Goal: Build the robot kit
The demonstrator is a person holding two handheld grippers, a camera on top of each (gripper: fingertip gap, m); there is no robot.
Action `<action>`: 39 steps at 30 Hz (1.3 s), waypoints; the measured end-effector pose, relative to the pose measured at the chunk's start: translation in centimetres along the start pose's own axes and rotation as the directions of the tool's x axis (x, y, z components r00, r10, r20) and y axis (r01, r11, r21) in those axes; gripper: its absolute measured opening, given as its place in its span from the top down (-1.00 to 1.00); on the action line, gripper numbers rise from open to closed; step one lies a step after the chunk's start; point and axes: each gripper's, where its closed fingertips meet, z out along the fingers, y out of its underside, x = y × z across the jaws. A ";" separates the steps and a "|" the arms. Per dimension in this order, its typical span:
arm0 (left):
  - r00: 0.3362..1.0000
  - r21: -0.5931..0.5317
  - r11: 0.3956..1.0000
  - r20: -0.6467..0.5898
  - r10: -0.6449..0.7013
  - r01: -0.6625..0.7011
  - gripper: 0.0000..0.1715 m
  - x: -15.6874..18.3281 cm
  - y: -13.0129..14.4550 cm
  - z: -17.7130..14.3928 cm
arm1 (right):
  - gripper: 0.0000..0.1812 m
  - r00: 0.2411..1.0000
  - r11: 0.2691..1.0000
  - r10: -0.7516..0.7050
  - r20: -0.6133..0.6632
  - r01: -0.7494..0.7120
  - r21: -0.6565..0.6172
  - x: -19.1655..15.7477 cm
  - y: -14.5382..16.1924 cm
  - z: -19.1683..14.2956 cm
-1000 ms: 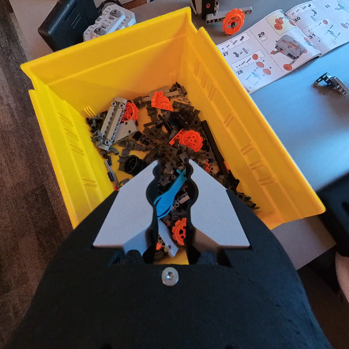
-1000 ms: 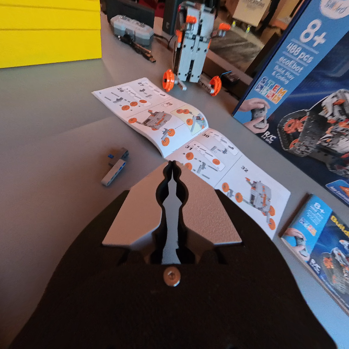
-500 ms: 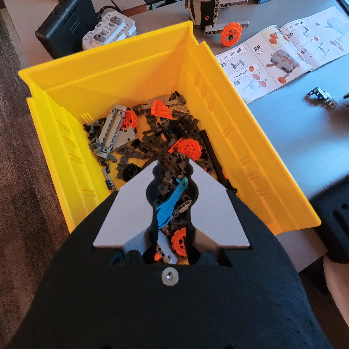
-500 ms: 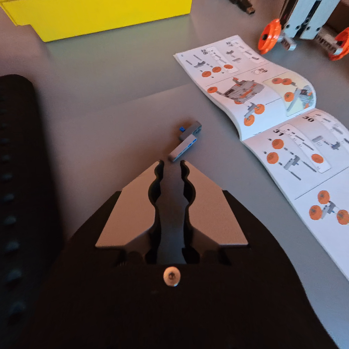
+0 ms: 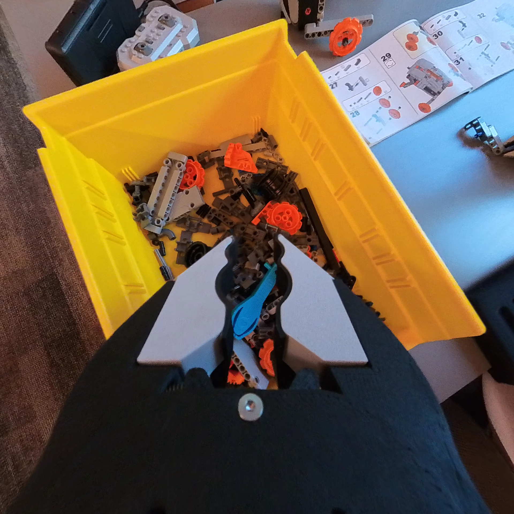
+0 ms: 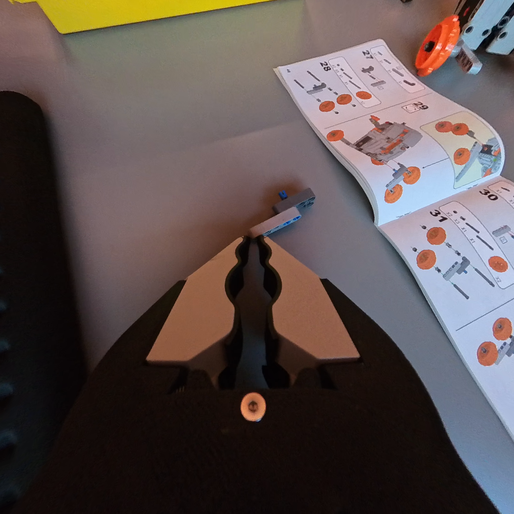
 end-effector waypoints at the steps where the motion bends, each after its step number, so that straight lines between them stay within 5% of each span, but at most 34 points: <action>1: 1.000 -0.008 1.000 -0.005 0.001 -0.001 0.75 -0.1 0.1 0.0 | 0.93 1.000 1.000 -0.007 -0.004 0.007 0.017 0.0 -0.2 -0.2; 11: 0.968 -0.213 0.961 -0.214 0.130 -0.176 0.70 0.6 3.6 1.4 | 0.71 0.986 0.988 0.064 -0.153 -0.041 0.149 3.1 -1.5 -2.4; 19: 0.914 -0.359 0.874 -0.355 0.195 -0.326 0.71 0.8 5.9 0.1 | 0.69 0.983 0.989 0.067 -0.171 -0.043 0.141 3.5 -1.0 -2.5; 30: 0.891 -0.440 0.783 -0.319 0.322 -0.441 0.77 0.2 7.5 0.7 | 0.69 0.982 0.990 0.062 -0.179 -0.038 0.137 3.8 -1.0 -2.6; 35: 0.863 -0.459 0.731 -0.261 0.432 -0.505 0.99 -1.0 6.9 0.9 | 0.70 0.982 0.989 0.062 -0.181 -0.037 0.140 3.8 -1.0 -2.7; 39: 0.884 -0.402 0.788 -0.242 0.399 -0.466 0.92 -0.9 4.6 0.7 | 0.70 0.982 0.989 0.057 -0.178 -0.032 0.144 3.8 -1.1 -2.7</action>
